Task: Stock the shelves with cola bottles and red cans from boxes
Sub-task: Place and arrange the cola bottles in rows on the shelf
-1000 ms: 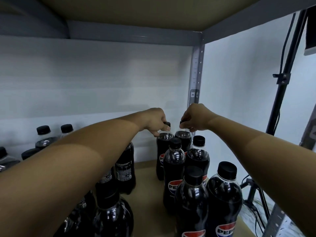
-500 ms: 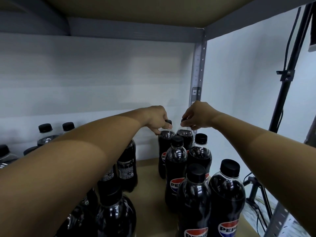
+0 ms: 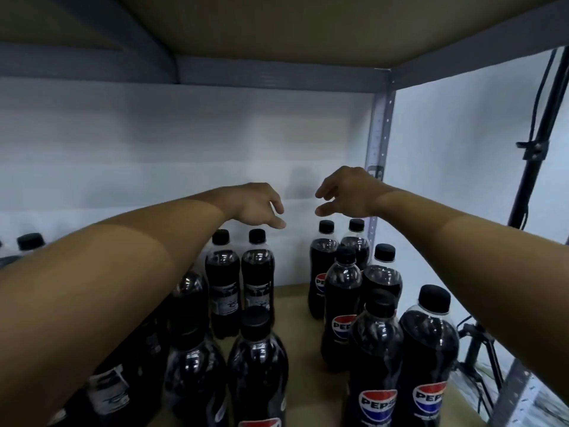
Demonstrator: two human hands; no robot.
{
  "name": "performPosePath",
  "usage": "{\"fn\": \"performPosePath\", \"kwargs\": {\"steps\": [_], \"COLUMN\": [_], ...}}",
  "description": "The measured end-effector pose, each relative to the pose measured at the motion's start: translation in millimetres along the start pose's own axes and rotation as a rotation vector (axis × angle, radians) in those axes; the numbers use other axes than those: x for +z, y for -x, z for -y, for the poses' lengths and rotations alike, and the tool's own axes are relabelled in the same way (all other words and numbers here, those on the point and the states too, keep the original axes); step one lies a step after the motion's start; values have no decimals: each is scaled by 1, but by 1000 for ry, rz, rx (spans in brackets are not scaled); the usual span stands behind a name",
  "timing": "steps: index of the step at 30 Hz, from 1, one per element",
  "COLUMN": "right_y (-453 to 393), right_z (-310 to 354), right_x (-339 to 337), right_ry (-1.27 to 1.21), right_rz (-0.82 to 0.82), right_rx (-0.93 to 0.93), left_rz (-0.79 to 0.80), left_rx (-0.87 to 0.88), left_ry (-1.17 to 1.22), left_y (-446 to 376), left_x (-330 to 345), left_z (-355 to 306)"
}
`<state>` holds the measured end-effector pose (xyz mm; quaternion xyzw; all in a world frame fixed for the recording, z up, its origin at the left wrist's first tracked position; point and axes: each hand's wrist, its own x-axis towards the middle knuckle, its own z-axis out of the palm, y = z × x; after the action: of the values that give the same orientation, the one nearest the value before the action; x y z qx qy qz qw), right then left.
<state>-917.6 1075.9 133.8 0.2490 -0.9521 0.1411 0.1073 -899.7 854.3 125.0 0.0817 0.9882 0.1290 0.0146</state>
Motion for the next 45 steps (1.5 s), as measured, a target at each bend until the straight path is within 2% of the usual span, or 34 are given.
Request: {"fn": "performPosePath", "kwargs": {"steps": [6,12,18,23,30,36,39,41,45], "right_y": [-17,-29,-35,-34,-34,-34,-34,-34,-33], "right_z": [71,108,111,99,97,93,90,90,96], "right_x": [20,59,76,68,73,69,67,68,71], "right_ry": [9,22,71,-10,27,-22,-133,-163,-53], "right_rz": [124,180,141,203,170,208,260,264,211], "right_rx": [-76,-17,-27,-66,34,-65,-51,-11,23], "left_rz": [-19,-73,-94,-37,-76,-5,7,7,-24], "left_rx": [-89,-152,-53,48,-70,36,58,42,-46], "left_ry": [-120,-171,-140,-43,-81,-47,20,73,92], "left_y": [31,42,39,42,34,36,37,36,32], "left_x": [-13,-2,3,-2,3,-6,-8,-7,-1], "left_z": [45,65,78,84,74,78,84,86,85]}}
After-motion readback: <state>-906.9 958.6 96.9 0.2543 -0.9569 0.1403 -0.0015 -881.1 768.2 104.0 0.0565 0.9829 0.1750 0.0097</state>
